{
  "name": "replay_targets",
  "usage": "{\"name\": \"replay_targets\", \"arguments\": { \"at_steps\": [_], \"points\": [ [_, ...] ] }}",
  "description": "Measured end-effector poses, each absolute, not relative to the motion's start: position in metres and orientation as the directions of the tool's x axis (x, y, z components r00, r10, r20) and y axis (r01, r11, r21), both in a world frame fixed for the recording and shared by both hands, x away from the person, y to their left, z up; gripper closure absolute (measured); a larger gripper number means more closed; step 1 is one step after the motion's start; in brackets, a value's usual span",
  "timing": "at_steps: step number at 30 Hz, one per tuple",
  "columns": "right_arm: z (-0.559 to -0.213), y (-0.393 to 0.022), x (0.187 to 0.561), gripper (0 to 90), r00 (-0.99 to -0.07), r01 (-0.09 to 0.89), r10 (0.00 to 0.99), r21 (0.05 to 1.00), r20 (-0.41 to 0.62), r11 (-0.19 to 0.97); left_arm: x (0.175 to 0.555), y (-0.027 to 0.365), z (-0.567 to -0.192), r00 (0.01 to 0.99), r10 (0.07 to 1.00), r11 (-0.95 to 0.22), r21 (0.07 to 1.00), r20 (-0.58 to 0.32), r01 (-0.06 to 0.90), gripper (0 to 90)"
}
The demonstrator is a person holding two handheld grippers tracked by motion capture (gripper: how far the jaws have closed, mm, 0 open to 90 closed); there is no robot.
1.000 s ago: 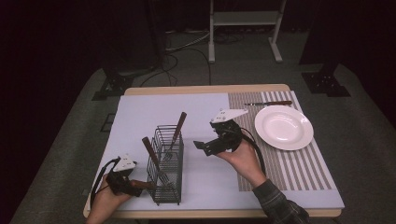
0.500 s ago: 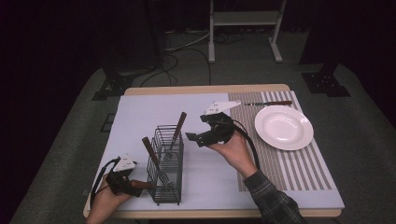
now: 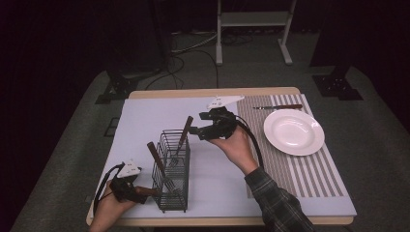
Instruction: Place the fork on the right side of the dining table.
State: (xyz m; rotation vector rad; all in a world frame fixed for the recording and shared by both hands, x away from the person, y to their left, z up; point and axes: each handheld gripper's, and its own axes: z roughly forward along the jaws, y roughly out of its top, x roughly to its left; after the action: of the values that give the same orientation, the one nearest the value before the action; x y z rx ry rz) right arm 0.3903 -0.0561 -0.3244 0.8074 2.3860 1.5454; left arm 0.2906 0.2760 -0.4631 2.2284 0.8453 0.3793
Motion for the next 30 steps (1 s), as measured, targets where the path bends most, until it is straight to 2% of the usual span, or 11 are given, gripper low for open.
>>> {"name": "replay_targets", "arguments": {
  "at_steps": [6, 13, 20, 23, 30],
  "points": [
    [-0.328, -0.05, 0.398, 37.8, -0.835, 0.347, 0.53, 0.891, 0.151, 0.292, 0.291, 0.276, -0.463, 0.743, 0.669, -0.532, 0.711, 0.02, 0.461, 0.0],
    [-0.33, -0.043, 0.403, 52.2, -0.841, 0.348, 0.516, 0.893, 0.163, 0.285, 0.291, 0.276, -0.463, 0.743, 0.669, -0.532, 0.711, 0.019, 0.461, 0.0],
    [-0.333, -0.039, 0.406, 60.4, -0.843, 0.366, 0.507, 0.883, 0.182, 0.292, 0.291, 0.276, -0.463, 0.743, 0.669, -0.532, 0.711, 0.019, 0.461, 0.0],
    [-0.332, -0.04, 0.405, 67.1, -0.847, 0.357, 0.502, 0.886, 0.175, 0.295, 0.291, 0.276, -0.463, 0.743, 0.669, -0.532, 0.711, 0.019, 0.461, 0.0],
    [-0.328, -0.045, 0.4, 70.3, -0.859, 0.353, 0.476, 0.892, 0.188, 0.284, 0.291, 0.276, -0.463, 0.743, 0.669, -0.532, 0.711, 0.019, 0.461, 0.0]
  ]
}}
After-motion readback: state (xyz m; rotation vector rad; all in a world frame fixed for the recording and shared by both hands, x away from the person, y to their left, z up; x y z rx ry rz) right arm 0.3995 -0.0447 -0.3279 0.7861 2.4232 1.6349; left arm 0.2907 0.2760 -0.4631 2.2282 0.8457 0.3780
